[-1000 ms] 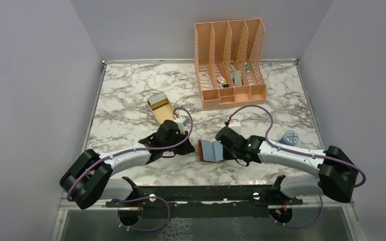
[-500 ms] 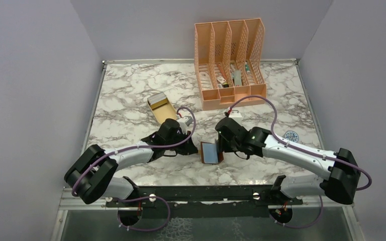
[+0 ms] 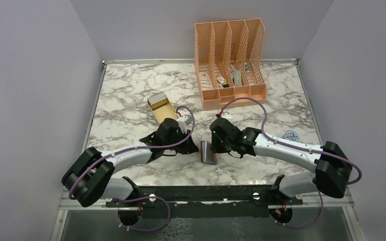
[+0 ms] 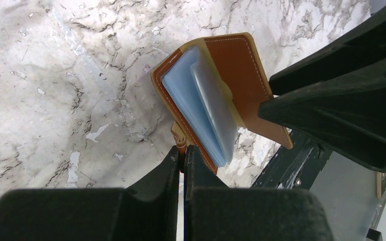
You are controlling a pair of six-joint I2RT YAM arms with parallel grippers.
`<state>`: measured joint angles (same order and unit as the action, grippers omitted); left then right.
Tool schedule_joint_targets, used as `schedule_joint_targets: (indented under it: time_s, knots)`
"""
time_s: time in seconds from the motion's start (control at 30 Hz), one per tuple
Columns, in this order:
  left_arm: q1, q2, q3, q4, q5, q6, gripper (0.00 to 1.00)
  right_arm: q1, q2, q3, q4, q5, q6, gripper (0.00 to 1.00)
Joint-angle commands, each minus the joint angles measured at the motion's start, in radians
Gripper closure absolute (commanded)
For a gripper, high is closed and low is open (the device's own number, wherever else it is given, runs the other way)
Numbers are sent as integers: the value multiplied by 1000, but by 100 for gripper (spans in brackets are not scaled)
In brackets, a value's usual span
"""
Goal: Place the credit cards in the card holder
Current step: Open the card holder at the center of the board.
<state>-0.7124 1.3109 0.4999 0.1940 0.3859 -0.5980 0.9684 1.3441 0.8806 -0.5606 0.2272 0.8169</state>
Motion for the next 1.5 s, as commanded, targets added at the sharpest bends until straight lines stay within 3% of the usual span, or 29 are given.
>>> schedule_joint_targets:
  time_s: [0.0,0.1,0.33,0.4,0.6,0.8,1.03,1.2,1.37,1.47]
  knots:
    - [5,-38,37,-3,-2,-7,100,-2,16,-8,-4,47,15,71]
    - [5,-39,40,-14,-17,-11,96,-1,4,-39,-12,69,21,76]
    - [5,-39,16,52,6,-73,56,0,-48,-119,53,46,18,85]
    - [5,-32,1,91,18,-101,49,0,-53,-129,53,51,21,86]
    - [5,20,4,132,37,-114,40,-1,-80,-149,65,49,20,86]
    - [5,81,20,143,33,-100,39,-1,-82,-168,73,57,17,87]
    - [5,137,20,169,44,-103,46,-1,-85,-197,88,65,19,88]
    - [5,163,12,231,84,-146,66,-2,-90,-203,92,68,14,88]
    - [4,183,1,313,135,-214,97,-1,-94,-194,88,69,5,86]
    - [4,172,-11,347,146,-259,100,0,-93,-147,6,83,23,75]
